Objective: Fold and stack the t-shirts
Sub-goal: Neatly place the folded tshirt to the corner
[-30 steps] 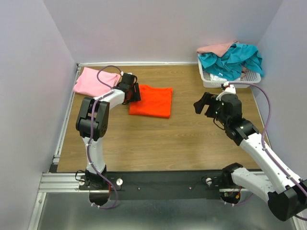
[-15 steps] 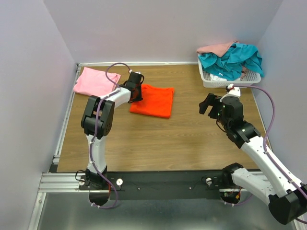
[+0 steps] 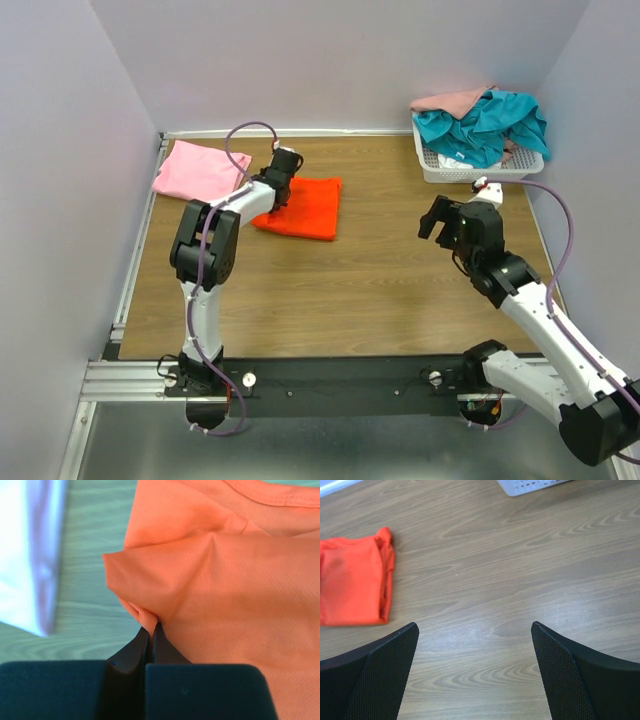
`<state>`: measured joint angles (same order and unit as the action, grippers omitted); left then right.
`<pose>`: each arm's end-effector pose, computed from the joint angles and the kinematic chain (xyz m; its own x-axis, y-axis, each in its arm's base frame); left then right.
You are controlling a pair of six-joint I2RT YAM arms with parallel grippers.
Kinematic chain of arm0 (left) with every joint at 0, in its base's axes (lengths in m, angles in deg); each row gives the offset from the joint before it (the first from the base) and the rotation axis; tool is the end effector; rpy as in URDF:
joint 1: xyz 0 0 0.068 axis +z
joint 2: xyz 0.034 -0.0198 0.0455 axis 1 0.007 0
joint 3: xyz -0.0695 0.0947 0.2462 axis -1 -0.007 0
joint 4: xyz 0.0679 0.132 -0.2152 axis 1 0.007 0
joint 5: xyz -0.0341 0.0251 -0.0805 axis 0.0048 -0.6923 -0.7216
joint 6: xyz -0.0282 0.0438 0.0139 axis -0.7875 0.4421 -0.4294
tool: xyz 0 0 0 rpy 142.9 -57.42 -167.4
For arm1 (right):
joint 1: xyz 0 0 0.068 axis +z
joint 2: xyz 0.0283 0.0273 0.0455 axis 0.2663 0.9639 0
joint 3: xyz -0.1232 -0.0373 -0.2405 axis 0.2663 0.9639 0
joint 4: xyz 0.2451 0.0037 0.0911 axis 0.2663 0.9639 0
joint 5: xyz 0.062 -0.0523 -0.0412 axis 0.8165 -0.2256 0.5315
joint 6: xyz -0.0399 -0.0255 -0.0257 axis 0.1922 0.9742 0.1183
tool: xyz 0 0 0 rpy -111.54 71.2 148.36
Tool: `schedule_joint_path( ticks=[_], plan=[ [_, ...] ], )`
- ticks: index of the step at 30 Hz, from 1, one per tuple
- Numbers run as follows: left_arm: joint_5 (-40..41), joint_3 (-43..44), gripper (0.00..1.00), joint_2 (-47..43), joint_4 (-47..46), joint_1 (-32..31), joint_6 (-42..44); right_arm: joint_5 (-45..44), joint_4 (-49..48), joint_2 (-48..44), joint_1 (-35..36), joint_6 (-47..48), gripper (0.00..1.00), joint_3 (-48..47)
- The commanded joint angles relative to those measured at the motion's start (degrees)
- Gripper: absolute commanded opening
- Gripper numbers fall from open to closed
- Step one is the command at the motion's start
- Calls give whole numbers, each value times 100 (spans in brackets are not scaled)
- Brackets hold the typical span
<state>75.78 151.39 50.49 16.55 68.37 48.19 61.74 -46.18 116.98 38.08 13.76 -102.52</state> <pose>0.4261 -0.1499 0.1714 -0.7383 0.1193 -0.6638 -0.0316 0.9770 0.2107 0.1912 0.0664 0.3017 -0.3980 0.2846 -0.8721 0.1134 0.9586 0.2611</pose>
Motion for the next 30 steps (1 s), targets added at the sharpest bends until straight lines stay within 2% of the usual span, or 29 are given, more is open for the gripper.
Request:
schedule_joint_path(
  ticks=[1, 6, 8, 15, 20, 24, 30],
  plan=[
    [884, -173, 0, -640, -760, 215, 1280, -262, 57, 166, -22, 38, 100, 59],
    [1164, -481, 0, -904, -1559, 427, 2704, -393, 57, 307, -22, 55, 100, 50],
    [1244, -499, 0, -922, -1657, 584, 2987, -482, 49, 369, -31, 55, 100, 33],
    [999, -209, 0, -1010, -1719, 1085, 3699, -640, 57, 729, -31, 117, 100, -99],
    [401, 116, 0, -1124, -1842, 1306, 4331, -728, 57, 870, -31, 161, 100, -108],
    [260, 248, 0, -1089, -1798, 1394, 4719, -851, 57, 957, -22, 169, 100, -99],
    [111, 371, 0, -1212, -1798, 1526, 4676, -965, 49, 1212, -22, 196, 100, -161]
  ],
)
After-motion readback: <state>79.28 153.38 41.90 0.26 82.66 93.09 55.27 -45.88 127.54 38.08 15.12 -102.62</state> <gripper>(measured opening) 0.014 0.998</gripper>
